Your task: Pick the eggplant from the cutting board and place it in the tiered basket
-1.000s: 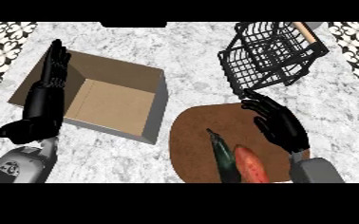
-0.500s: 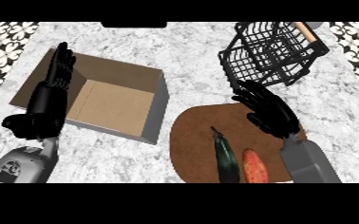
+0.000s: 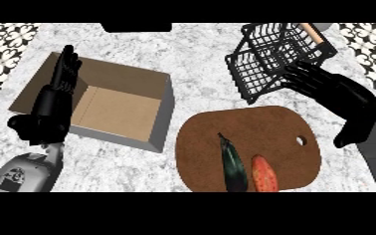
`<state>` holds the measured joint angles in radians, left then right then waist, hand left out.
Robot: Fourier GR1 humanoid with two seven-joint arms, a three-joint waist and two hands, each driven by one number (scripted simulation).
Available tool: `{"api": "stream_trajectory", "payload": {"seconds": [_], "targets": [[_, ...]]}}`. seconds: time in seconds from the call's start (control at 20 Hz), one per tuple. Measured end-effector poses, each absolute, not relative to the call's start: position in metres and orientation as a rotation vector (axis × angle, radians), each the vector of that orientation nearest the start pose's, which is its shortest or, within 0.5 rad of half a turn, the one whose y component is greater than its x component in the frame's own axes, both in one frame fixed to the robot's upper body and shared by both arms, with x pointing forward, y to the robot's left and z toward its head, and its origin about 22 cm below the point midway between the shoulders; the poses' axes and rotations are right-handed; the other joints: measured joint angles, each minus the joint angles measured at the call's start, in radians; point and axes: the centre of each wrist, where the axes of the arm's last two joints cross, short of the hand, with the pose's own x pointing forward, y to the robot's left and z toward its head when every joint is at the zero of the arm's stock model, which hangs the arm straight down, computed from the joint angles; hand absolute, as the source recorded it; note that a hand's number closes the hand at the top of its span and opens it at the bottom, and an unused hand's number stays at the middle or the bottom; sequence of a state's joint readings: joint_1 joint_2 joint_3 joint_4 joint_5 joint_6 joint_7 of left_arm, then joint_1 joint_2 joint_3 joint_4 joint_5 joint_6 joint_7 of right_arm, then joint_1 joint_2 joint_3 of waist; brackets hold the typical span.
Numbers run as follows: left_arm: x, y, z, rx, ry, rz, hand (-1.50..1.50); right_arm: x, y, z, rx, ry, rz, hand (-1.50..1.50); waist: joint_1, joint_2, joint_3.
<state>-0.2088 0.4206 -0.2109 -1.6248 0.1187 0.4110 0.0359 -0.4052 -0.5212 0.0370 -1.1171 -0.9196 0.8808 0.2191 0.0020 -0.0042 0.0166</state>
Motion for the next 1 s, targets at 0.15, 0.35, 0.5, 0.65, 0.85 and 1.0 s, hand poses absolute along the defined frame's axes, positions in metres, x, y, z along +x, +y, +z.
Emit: {"api": "stream_trajectory", "payload": {"seconds": [0.15, 0.35, 0.5, 0.65, 0.85, 1.0], "targets": [[0.278, 0.251, 0.077, 0.315, -1.769, -0.104, 0.00, 0.347, -0.347, 0.111, 0.794, -1.408, 0.728, -1.50, -0.002, -0.005, -0.002], [0.277, 0.248, 0.077, 0.310, -1.771, -0.106, 0.00, 0.351, -0.332, 0.174, 0.629, -1.434, 1.059, -1.50, -0.002, -0.008, -0.003], [0.277, 0.244, 0.079, 0.302, -1.773, -0.102, 0.00, 0.348, -0.310, 0.205, 0.510, -1.431, 1.256, -1.50, 0.001, -0.008, -0.003], [0.279, 0.242, 0.079, 0.306, -1.774, -0.106, 0.00, 0.342, -0.283, 0.218, 0.426, -1.409, 1.400, -1.50, 0.000, -0.008, -0.003], [0.279, 0.241, 0.077, 0.313, -1.776, -0.108, 0.00, 0.336, -0.256, 0.221, 0.354, -1.368, 1.517, -1.50, 0.003, -0.009, -0.003], [0.280, 0.244, 0.073, 0.319, -1.777, -0.107, 0.00, 0.332, -0.242, 0.217, 0.332, -1.337, 1.559, -1.50, 0.002, -0.009, -0.002]]}}
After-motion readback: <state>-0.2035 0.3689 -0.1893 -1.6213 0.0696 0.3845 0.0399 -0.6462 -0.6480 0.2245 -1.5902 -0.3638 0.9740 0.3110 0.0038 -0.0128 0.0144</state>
